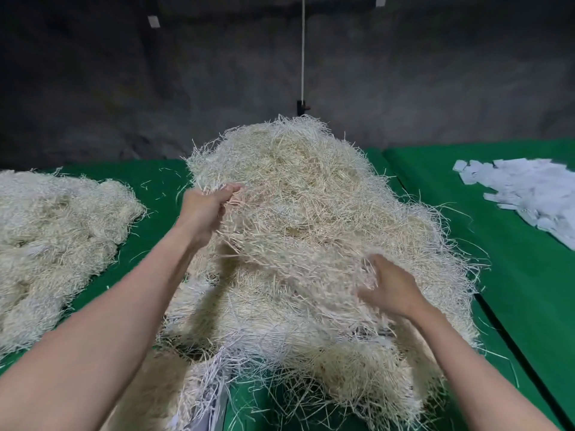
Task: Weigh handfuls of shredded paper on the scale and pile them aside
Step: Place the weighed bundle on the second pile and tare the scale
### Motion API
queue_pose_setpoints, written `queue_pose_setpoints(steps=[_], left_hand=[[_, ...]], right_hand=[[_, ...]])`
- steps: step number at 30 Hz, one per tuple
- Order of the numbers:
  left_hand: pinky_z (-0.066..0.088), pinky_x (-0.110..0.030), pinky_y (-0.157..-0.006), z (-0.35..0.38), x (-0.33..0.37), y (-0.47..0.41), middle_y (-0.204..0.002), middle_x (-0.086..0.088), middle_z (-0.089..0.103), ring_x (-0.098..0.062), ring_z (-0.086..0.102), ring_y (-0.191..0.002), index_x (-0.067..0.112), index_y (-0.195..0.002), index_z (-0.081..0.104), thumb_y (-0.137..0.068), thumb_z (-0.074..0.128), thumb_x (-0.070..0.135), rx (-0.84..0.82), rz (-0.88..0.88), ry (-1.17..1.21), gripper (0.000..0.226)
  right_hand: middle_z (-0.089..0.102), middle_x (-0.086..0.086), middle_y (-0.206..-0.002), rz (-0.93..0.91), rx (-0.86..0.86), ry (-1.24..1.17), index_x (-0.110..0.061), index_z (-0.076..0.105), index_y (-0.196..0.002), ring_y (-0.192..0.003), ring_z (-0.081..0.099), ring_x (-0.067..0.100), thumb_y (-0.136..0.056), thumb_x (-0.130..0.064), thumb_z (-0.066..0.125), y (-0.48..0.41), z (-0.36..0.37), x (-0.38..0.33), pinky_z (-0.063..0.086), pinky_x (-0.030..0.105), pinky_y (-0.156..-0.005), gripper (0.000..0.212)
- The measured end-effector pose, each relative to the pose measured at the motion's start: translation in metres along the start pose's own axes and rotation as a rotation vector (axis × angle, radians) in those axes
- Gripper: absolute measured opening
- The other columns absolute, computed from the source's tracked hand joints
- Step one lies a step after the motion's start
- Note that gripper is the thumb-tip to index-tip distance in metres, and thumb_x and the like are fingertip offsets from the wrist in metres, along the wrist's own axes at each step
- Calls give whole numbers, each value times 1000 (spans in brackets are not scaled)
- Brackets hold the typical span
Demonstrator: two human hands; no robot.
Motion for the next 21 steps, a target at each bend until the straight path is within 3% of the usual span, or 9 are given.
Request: queue_pose_setpoints(steps=[3, 7, 9, 11, 14, 15, 17, 19, 21], left_hand=[[30, -16, -34, 7, 1, 3, -85, 2, 74, -2, 40, -38, 5, -139, 42, -85, 65, 18, -38, 11, 33, 60], [33, -16, -41, 24, 8, 15, -88, 0, 73, -3, 44, -45, 1, -122, 56, -87, 62, 14, -87, 3, 81, 38], [34, -16, -42, 34, 20, 22, -85, -3, 71, -4, 45, -46, 3, -104, 65, -88, 62, 13, -146, 54, 100, 19], [35, -16, -43, 41, 38, 30, -79, 0, 67, -4, 46, -47, 7, -91, 67, -86, 65, 16, -209, 191, 36, 11], [51, -25, -79, 60, 48, 44, -102, 19, 63, 3, 57, -84, 24, -94, 66, -75, 71, 39, -401, 579, -788, 24], [47, -27, -88, 67, 25, 45, -111, 20, 57, 1, 53, -93, 27, -110, 62, -72, 72, 47, -515, 543, -1178, 44], [47, -17, -72, 61, -29, 46, -92, 15, 62, -2, 53, -73, 18, -106, 62, -74, 70, 50, -696, 257, -1640, 46], [42, -9, -56, 56, -49, 40, -74, 11, 62, -7, 55, -62, 13, -82, 62, -78, 72, 41, -700, 100, -1430, 30], [43, -12, -76, 45, -37, 25, -107, 4, 61, -16, 60, -93, 5, -117, 55, -75, 77, 33, -514, 37, -1038, 55]], right_hand=[[53, -10, -116, -81, 54, -162, -26, 43, -130, -100, 49, 8, -76, -24, 72, 6, -45, -42, 48, 32, -91, 61], [50, -15, -109, -161, 306, -134, -30, 48, -119, -116, 50, 14, -75, -28, 69, 12, -80, -108, 35, 39, -106, 48], [49, -8, -131, -182, 76, -240, -32, 31, -138, -126, 45, 18, -73, -39, 71, 8, -46, -143, 33, 45, -110, 77], [57, -3, -114, -213, -146, -90, -28, 25, -144, -115, 54, 19, -81, -43, 66, 2, 5, -160, 35, 46, -108, 77], [57, -8, -88, -149, -54, -94, -20, 54, -125, -75, 62, 8, -92, -34, 57, -13, 31, -139, 52, 21, -68, 35], [60, -9, -90, -123, 5, -192, -21, 58, -121, -68, 60, 4, -91, -27, 59, -18, 30, -133, 49, 16, -59, 31], [65, -8, -93, -142, 89, -286, -23, 57, -122, -64, 60, 3, -86, -24, 67, -22, 26, -127, 48, 15, -58, 38], [64, -8, -89, -194, 148, -184, -20, 55, -124, -72, 62, 11, -85, -30, 68, -23, 23, -120, 51, 26, -82, 42], [59, -9, -85, -187, 133, 32, -21, 54, -124, -79, 58, 13, -91, -24, 59, -25, 33, -98, 41, 40, -102, 34]])
Point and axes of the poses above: each hand's wrist, its own y-axis away from the middle knuckle, its own z-axis out of the palm, x = y × z, the point moved 7 cm from there along -y, towards the middle knuckle
